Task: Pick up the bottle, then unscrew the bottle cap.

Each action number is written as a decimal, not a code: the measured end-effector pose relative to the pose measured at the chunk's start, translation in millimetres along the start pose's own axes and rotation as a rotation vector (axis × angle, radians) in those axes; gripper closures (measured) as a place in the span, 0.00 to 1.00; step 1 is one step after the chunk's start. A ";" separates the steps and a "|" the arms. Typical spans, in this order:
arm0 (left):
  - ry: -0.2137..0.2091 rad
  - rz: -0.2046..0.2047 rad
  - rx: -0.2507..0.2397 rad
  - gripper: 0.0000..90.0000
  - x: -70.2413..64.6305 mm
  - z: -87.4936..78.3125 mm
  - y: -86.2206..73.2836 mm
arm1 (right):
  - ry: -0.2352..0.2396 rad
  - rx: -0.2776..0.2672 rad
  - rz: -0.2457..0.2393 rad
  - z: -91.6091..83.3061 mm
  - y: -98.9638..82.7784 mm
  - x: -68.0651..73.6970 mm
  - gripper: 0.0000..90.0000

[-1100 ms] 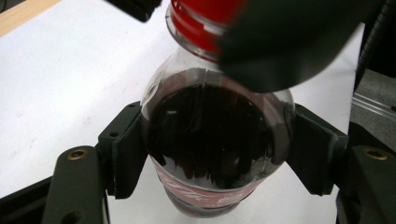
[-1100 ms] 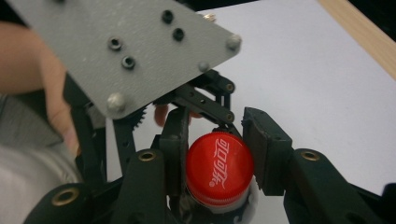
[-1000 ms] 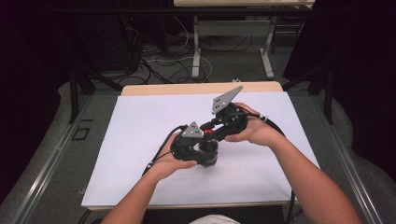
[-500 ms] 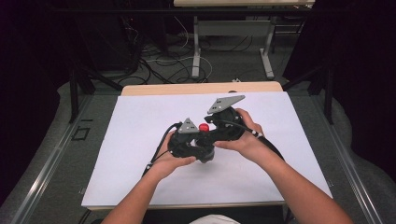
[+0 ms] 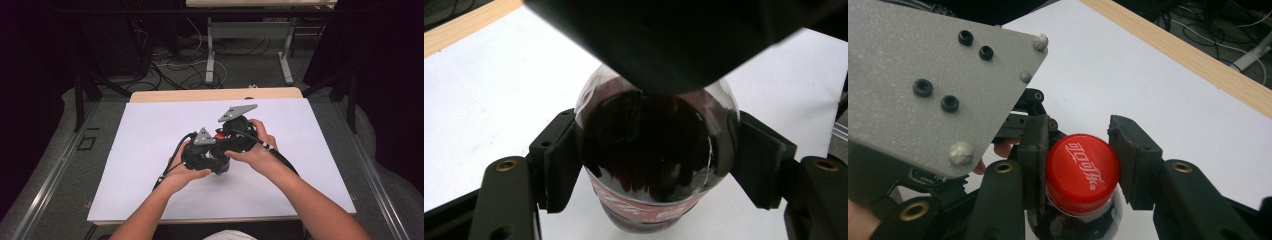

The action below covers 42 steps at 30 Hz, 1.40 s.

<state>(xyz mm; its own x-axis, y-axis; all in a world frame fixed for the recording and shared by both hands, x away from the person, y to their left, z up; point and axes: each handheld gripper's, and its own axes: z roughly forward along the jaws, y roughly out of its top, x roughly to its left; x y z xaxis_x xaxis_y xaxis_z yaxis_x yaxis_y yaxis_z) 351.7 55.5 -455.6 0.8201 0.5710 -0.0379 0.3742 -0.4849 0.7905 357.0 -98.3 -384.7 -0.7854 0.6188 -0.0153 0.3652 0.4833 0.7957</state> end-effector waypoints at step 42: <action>0.013 -0.006 -0.004 0.33 1.0 -5.1 -0.1 | 0.047 0.017 -0.012 -9.2 5.7 1.8 0.60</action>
<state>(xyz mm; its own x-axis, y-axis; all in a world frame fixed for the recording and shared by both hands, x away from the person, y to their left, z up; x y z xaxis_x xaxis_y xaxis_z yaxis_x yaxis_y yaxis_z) 350.3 59.6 -452.6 0.8123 0.5822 -0.0348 0.3770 -0.4787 0.7929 353.1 -100.2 -374.6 -0.8124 0.5831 0.0045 0.3642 0.5013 0.7849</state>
